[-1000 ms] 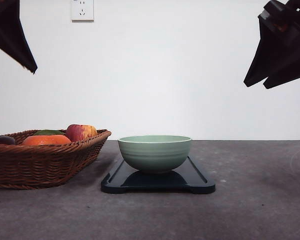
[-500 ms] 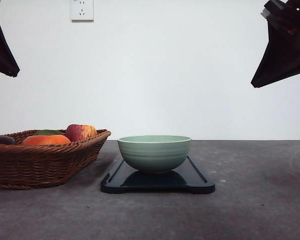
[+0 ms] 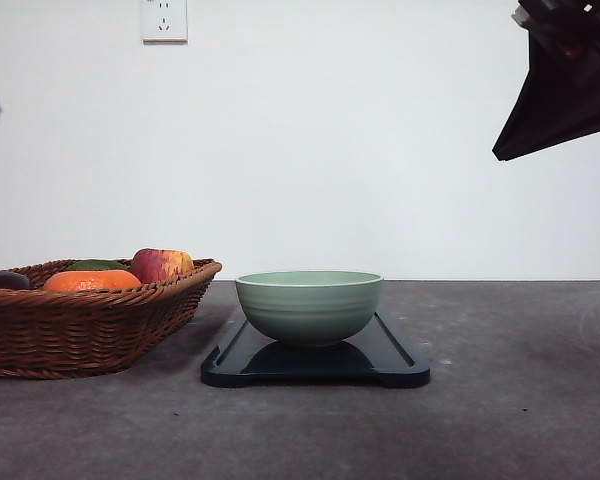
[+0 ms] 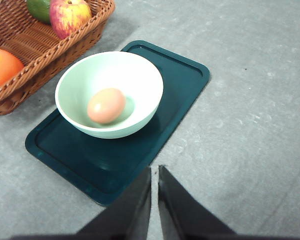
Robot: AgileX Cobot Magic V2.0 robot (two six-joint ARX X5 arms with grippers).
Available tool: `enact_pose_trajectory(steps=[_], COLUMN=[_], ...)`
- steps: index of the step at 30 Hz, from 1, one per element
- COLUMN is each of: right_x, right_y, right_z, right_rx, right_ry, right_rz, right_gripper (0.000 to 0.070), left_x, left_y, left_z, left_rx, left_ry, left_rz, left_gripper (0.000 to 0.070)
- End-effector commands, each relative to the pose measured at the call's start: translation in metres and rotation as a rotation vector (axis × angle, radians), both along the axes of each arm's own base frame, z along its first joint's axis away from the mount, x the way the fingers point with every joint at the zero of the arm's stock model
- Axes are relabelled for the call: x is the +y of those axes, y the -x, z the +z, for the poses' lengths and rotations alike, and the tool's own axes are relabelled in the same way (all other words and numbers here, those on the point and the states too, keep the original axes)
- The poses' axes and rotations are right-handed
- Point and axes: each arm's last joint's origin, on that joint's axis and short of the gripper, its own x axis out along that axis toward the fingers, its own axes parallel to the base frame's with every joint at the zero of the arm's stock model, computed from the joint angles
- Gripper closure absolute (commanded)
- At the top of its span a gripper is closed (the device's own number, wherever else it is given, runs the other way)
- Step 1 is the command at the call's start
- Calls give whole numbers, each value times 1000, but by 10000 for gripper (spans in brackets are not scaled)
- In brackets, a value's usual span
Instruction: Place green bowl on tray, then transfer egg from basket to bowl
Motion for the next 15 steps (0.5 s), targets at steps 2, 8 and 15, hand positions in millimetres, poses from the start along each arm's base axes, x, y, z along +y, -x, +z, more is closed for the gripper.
enact_pose_trajectory(steps=[2, 8, 15], right_x=[2, 2, 2], right_y=[-1, -3, -3], right_z=[2, 5, 5], right_rx=[-16, -48, -51], right_ry=[-6, -22, -23], right_rz=[9, 9, 9], right_gripper=[684, 684, 684], left_x=[10, 25, 30], left_y=[9, 32, 43], left_z=[-21, -72, -102], left_rx=[-127, -248, -330], left_ry=[-7, -1, 3], left_rz=[51, 143, 191], left_gripper=[700, 700, 700])
